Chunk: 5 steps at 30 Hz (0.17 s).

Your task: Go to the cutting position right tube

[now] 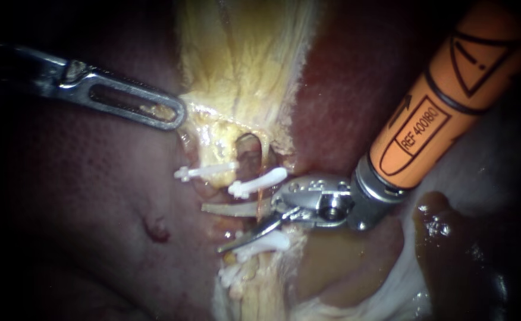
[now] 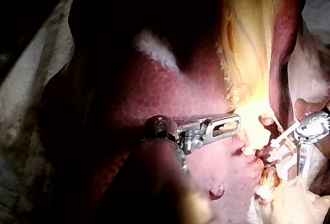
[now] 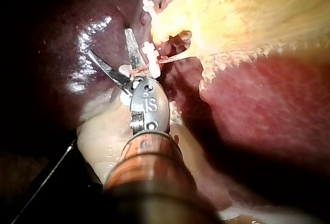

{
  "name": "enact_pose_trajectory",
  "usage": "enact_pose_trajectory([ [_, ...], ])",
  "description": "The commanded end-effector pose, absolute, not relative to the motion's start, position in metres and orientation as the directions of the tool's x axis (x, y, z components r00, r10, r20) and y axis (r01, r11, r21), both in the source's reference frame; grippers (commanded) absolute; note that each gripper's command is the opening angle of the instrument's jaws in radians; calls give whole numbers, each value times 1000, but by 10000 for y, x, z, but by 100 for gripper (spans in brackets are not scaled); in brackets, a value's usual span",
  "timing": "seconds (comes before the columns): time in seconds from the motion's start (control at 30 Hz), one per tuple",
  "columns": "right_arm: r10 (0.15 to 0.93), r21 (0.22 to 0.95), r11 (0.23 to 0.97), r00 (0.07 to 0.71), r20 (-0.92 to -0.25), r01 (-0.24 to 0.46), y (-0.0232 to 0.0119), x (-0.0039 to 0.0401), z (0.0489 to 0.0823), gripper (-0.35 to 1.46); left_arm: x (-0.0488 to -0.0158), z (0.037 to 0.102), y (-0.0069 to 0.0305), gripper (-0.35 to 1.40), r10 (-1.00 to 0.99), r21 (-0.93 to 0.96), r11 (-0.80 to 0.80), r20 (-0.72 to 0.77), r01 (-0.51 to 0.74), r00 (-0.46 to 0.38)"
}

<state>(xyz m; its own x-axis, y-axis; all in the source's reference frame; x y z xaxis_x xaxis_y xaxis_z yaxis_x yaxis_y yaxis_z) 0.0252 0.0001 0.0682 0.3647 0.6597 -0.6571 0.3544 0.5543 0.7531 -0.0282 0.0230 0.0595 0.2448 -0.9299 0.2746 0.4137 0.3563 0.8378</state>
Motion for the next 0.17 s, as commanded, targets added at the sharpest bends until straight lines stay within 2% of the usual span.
enact_pose_trajectory([
  [0.03,659,753,554,365,-657,355,1,251,683,131,-283,595,230,-35,-930,838,356,275,414,245],
  [0.17,659,753,554,365,-657,355,2,251,683,131,-283,595,230,-35,-930,838,356,275,414,245],
])
